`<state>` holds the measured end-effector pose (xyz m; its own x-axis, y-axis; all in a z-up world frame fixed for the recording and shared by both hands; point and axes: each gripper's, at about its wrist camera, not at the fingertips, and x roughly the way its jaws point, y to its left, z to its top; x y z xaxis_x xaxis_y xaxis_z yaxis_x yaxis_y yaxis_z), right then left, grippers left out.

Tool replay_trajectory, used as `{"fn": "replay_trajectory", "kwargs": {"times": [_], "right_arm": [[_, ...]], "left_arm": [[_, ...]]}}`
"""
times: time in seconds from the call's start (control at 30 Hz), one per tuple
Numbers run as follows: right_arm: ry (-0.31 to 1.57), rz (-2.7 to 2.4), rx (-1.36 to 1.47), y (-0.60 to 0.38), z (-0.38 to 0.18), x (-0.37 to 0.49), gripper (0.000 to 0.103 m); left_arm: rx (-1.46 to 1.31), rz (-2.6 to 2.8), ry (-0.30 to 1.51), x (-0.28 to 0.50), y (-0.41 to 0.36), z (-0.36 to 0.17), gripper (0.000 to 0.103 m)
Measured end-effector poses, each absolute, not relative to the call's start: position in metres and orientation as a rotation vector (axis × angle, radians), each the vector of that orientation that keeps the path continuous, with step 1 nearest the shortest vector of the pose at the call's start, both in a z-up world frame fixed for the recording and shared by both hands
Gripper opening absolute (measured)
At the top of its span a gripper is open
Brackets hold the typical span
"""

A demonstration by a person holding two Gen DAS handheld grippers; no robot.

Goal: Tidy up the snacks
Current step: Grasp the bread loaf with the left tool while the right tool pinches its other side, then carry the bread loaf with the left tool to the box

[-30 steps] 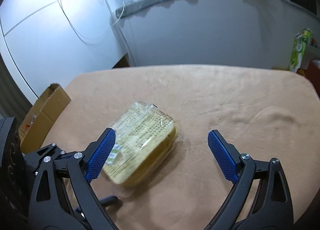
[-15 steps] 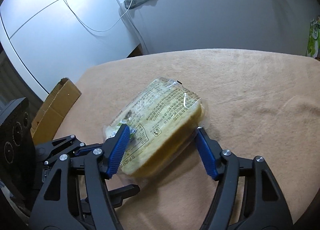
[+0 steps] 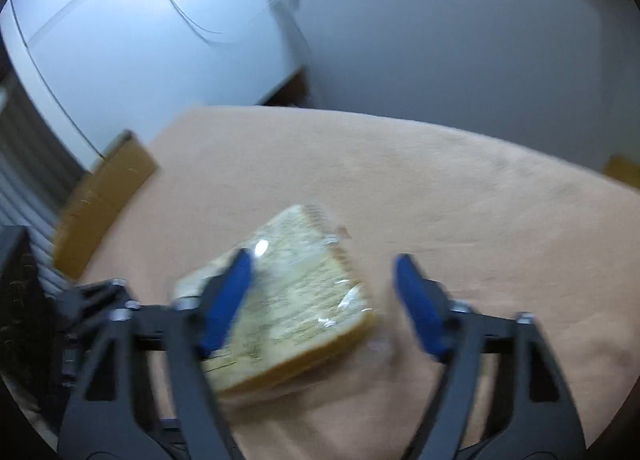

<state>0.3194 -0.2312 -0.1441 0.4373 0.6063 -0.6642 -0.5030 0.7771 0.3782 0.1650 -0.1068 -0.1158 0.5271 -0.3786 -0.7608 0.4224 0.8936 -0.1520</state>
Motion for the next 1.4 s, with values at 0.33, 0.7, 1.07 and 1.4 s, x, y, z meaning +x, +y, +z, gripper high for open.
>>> {"fn": "replay_trajectory", "kwargs": {"times": [0.33, 0.7, 1.07, 1.4], "right_arm": [[0.85, 0.584, 0.059, -0.229, -0.129, 0.251, 0.057], [0.772, 0.558, 0.09, -0.227, -0.095, 0.204, 0.057], [0.689, 0.613, 0.019, -0.173, -0.041, 0.172, 0.057], [0.654, 0.705, -0.084, -0.078, -0.012, 0.165, 0.057]], "left_arm": [[-0.001, -0.502, 0.87, 0.148, -0.095, -0.108, 0.059], [0.052, -0.497, 0.761, 0.109, -0.082, -0.077, 0.059], [0.045, -0.428, 0.659, 0.074, -0.035, -0.039, 0.059], [-0.016, -0.325, 0.592, 0.054, 0.041, -0.023, 0.059]]}}
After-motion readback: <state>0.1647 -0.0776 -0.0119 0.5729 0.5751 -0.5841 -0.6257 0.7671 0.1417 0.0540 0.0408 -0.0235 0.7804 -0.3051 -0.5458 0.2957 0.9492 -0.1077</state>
